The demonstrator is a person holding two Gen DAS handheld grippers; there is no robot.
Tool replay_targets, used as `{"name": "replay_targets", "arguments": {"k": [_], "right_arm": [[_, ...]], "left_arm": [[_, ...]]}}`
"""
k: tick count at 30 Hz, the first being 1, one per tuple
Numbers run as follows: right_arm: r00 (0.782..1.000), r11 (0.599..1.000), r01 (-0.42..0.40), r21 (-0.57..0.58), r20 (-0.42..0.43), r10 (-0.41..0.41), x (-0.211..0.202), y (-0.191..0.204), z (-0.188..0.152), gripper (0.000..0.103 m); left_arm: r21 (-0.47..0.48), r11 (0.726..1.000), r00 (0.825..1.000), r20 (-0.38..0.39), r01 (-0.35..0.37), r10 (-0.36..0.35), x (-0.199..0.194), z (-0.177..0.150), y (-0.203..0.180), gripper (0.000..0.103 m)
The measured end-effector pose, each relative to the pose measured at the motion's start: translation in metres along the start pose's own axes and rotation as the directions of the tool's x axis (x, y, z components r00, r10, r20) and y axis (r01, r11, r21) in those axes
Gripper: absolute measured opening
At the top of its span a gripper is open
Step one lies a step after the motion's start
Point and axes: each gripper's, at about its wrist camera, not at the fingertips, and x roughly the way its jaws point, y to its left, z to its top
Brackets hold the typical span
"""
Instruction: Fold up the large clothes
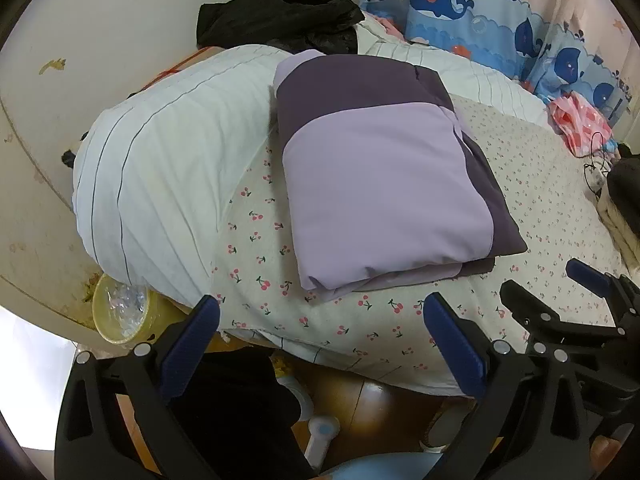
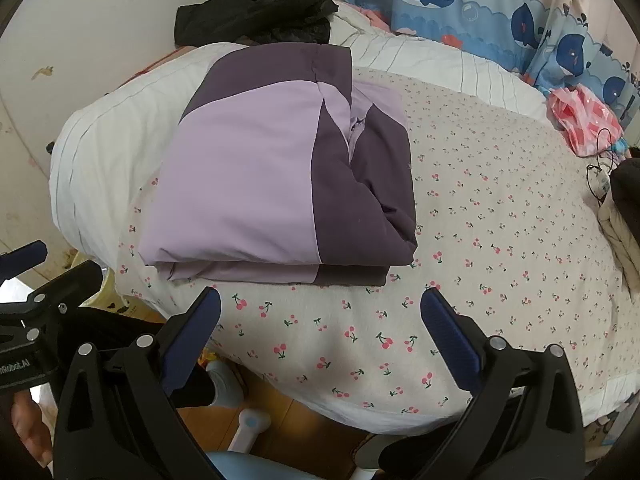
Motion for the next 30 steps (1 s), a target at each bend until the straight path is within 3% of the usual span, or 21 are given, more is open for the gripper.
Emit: {"name": "replay_targets", "arguments": {"k": [30], "right_arm": [[1.0, 1.0, -0.002, 0.009, -0.016, 0.002, 0.0075, -0.0026, -0.0036, 0.097]], "left_arm": [[0.025, 0.998, 0.998, -0.002, -0.055, 0.055, 0.0003, -0.0034, -0.0088, 0.098]]}}
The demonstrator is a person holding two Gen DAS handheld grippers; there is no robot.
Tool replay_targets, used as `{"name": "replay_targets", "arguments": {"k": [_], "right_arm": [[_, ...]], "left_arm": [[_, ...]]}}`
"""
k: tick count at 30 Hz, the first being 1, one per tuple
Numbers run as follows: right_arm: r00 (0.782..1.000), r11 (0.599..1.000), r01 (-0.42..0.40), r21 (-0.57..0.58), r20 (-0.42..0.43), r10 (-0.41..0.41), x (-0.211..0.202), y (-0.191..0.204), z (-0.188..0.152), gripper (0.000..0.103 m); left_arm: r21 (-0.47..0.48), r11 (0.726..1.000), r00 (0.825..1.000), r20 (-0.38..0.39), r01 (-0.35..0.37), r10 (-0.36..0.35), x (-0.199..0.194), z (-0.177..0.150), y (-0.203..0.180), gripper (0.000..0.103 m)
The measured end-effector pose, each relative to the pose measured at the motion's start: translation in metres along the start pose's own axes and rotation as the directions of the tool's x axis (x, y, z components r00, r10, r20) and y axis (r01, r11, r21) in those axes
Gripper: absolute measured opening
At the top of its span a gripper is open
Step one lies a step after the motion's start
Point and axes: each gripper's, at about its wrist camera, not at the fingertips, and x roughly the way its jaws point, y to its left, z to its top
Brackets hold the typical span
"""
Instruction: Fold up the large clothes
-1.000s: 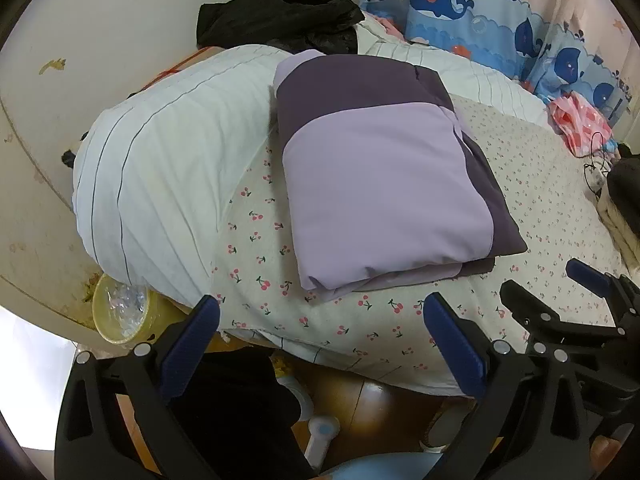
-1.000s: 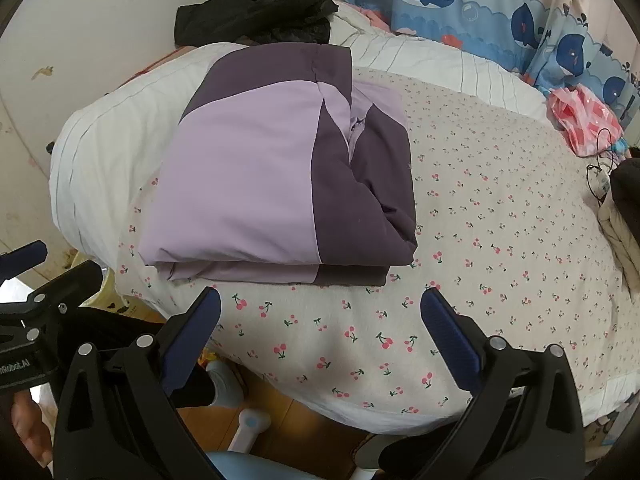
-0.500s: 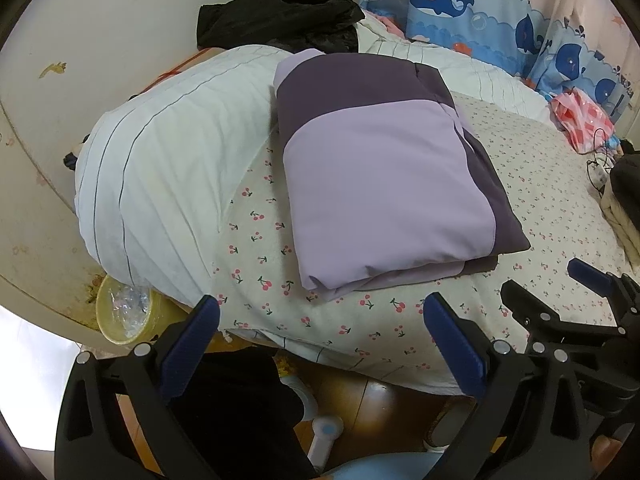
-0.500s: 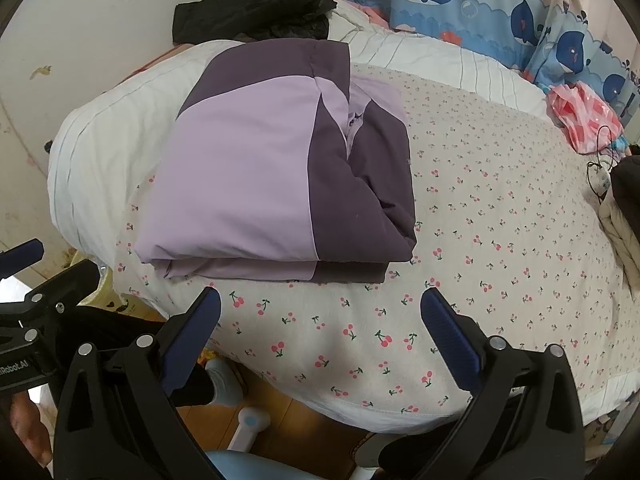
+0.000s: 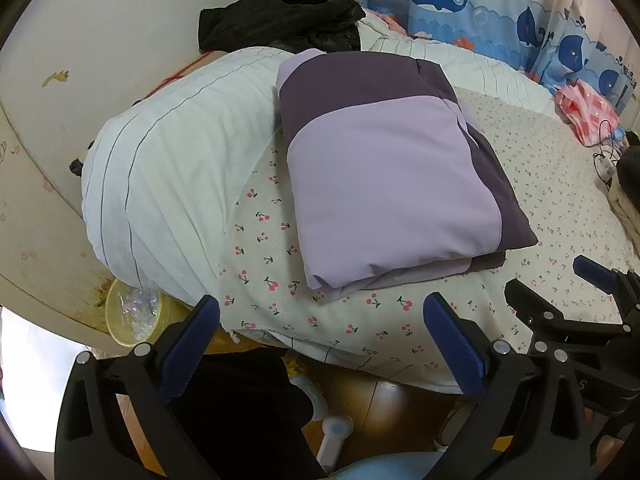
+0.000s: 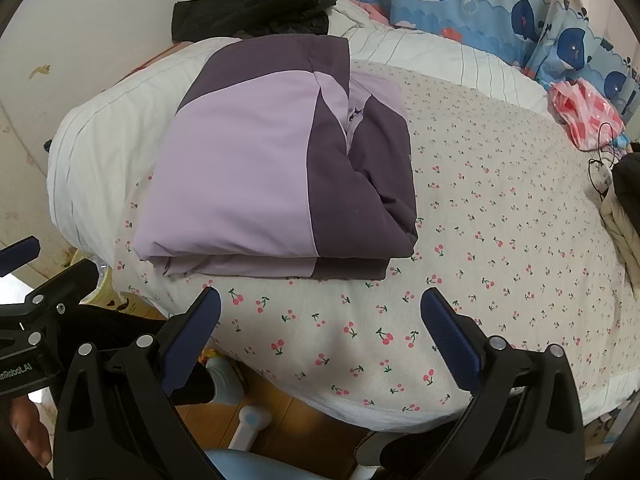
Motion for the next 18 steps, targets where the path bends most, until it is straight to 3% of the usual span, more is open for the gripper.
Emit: {"name": "replay_targets", "arguments": {"k": [18], "right_arm": [[1.0, 1.0, 0.001, -0.001, -0.005, -0.001, 0.0034, -0.001, -0.0029, 0.097]], "left_arm": [[0.002, 1.0, 1.0, -0.001, 0.006, -0.006, -0.0001, -0.001, -0.0018, 0.098]]}}
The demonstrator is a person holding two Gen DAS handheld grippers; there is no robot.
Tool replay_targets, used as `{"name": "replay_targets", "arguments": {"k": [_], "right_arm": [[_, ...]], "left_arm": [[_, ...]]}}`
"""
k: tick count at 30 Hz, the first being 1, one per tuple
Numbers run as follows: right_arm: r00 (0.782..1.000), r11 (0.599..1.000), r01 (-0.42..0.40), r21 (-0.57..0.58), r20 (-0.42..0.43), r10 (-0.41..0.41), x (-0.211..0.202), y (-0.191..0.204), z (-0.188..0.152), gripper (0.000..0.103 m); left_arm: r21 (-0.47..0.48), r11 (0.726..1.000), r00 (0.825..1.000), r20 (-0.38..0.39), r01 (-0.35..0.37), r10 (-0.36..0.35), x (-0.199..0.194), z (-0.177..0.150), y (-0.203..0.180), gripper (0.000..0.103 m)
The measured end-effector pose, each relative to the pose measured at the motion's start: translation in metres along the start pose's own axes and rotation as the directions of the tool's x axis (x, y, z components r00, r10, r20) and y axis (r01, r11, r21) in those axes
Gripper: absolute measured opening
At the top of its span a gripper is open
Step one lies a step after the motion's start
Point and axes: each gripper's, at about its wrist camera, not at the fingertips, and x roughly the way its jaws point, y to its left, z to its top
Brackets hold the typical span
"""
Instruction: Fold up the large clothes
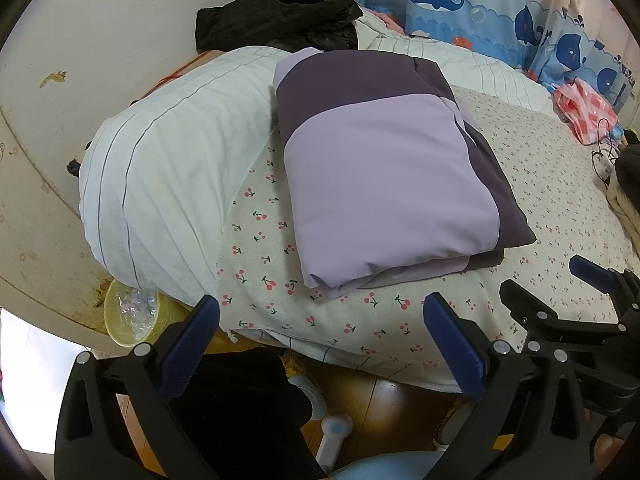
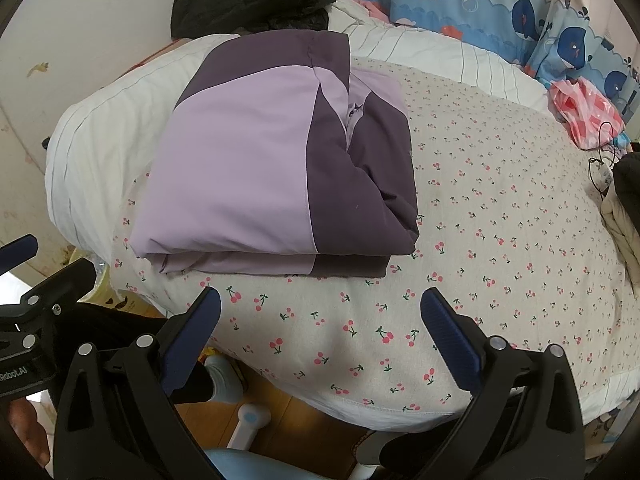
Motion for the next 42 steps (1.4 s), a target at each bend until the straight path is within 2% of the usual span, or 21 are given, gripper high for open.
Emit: {"name": "replay_targets", "arguments": {"k": [42], "right_arm": [[0.998, 0.997, 0.05, -0.061, 0.05, -0.047, -0.009, 0.014, 0.016, 0.097]], "left_arm": [[-0.001, 1.0, 1.0, -0.004, 0.026, -0.026, 0.004, 0.005, 0.01, 0.098]]}}
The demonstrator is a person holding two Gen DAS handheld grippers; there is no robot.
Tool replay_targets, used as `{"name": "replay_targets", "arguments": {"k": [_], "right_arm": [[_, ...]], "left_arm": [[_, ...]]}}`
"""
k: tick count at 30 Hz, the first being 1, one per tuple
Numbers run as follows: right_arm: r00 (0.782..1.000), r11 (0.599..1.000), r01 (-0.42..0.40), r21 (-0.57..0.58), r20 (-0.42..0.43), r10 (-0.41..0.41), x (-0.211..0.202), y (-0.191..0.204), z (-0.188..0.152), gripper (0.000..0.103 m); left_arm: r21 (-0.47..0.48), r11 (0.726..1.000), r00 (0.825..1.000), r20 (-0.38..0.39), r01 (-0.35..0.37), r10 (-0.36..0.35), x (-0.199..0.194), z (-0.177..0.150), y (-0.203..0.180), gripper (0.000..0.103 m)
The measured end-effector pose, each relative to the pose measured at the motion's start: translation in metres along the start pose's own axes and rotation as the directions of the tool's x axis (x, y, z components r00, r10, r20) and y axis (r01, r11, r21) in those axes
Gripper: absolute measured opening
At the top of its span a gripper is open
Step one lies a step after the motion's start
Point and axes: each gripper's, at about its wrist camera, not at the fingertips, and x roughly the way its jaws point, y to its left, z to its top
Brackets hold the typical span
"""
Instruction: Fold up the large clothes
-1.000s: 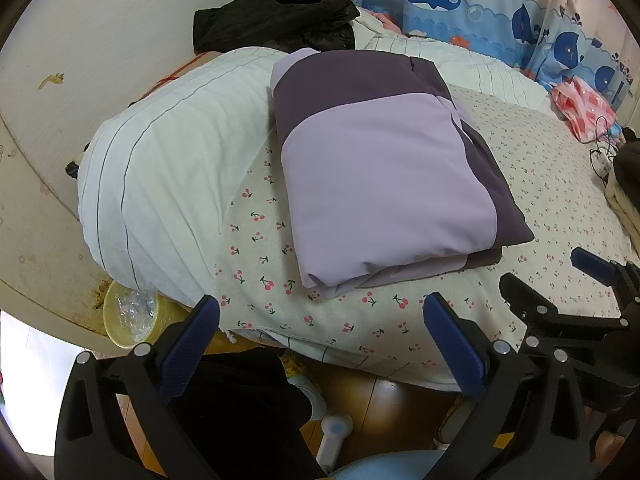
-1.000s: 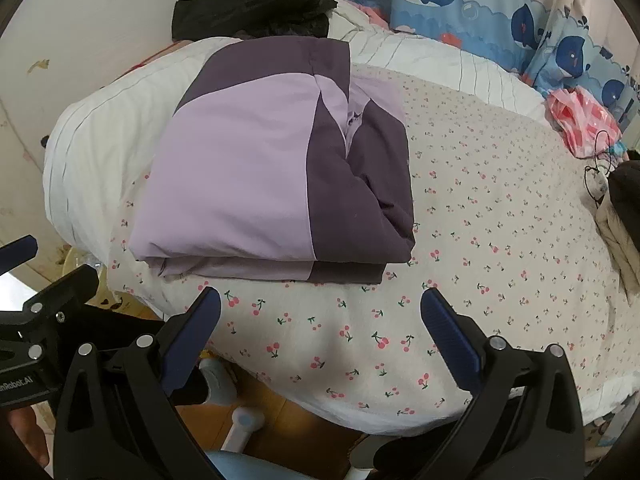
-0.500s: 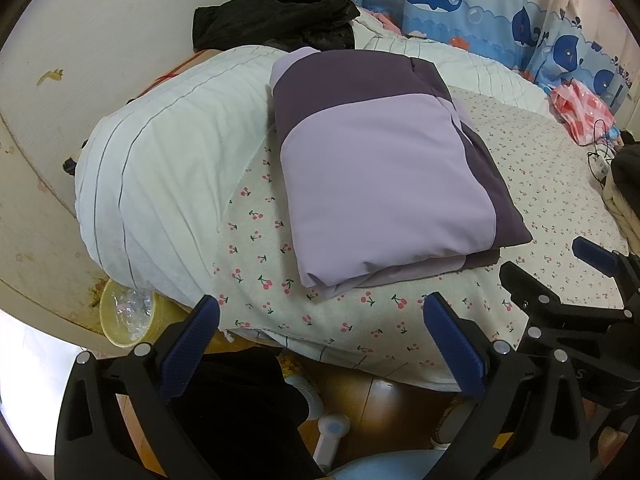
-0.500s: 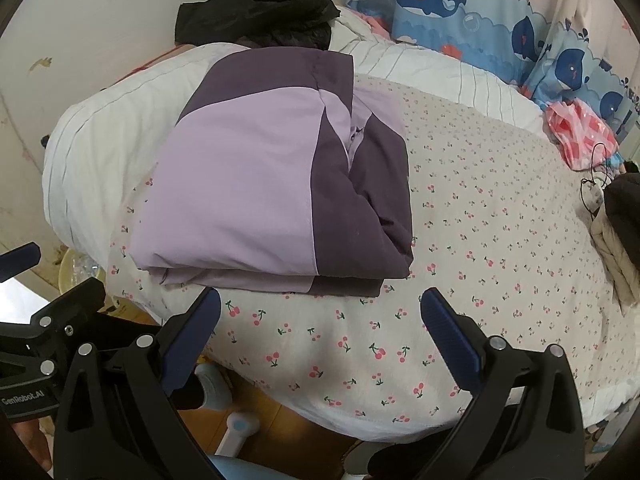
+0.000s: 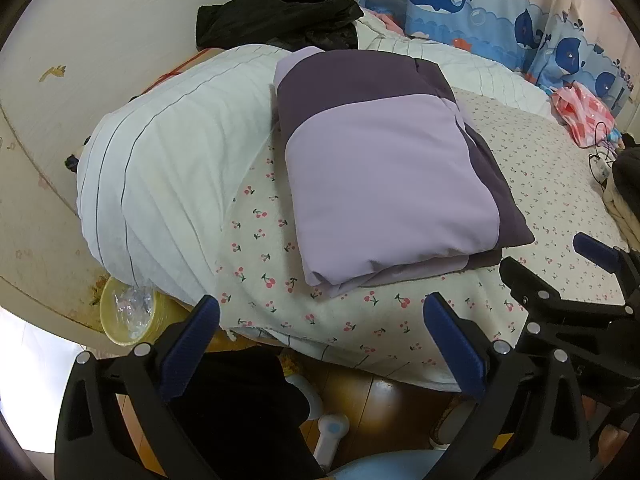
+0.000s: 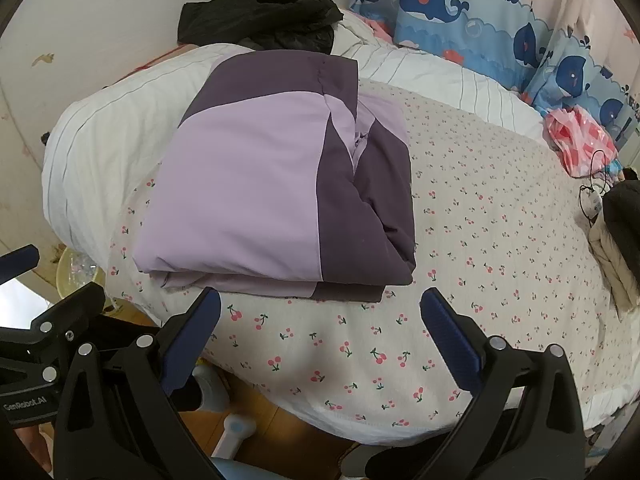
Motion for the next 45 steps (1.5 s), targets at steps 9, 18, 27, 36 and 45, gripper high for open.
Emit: {"name": "replay_targets", "arguments": {"k": [9, 18, 27, 36, 45], "right_arm": [[1.0, 1.0, 0.008, -0.007, -0.012, -0.008, 0.005, 0.001, 0.0, 0.097], [0.999, 1.0, 0.015, -0.005, -0.035, -0.015, 0.01, -0.003, -0.002, 0.097], [0.999, 1.0, 0.01, 0.006, -0.05, -0.01, 0.015, -0.007, -0.003, 0.097], [0.998, 1.0, 0.01, 0.001, -0.056, -0.009, 0.017, -0.004, -0.005, 0.097], [0.998, 1.0, 0.01, 0.003, -0.06, -0.01, 0.019, -0.005, -0.006, 0.097]], "left_arm": [[-0.028, 0.999, 1.0, -0.013, 0.017, -0.017, 0.004, -0.002, 0.008, 0.098], [-0.011, 1.0, 1.0, -0.017, -0.002, 0.002, 0.005, -0.003, 0.005, 0.098], [-0.002, 1.0, 1.0, -0.021, 0.002, -0.002, 0.005, -0.004, 0.0, 0.098], [0.016, 1.0, 0.999, -0.034, -0.022, 0.023, 0.007, -0.004, -0.005, 0.098], [0.02, 1.0, 0.999, -0.038, -0.012, 0.013, 0.007, -0.004, -0.006, 0.098]]}}
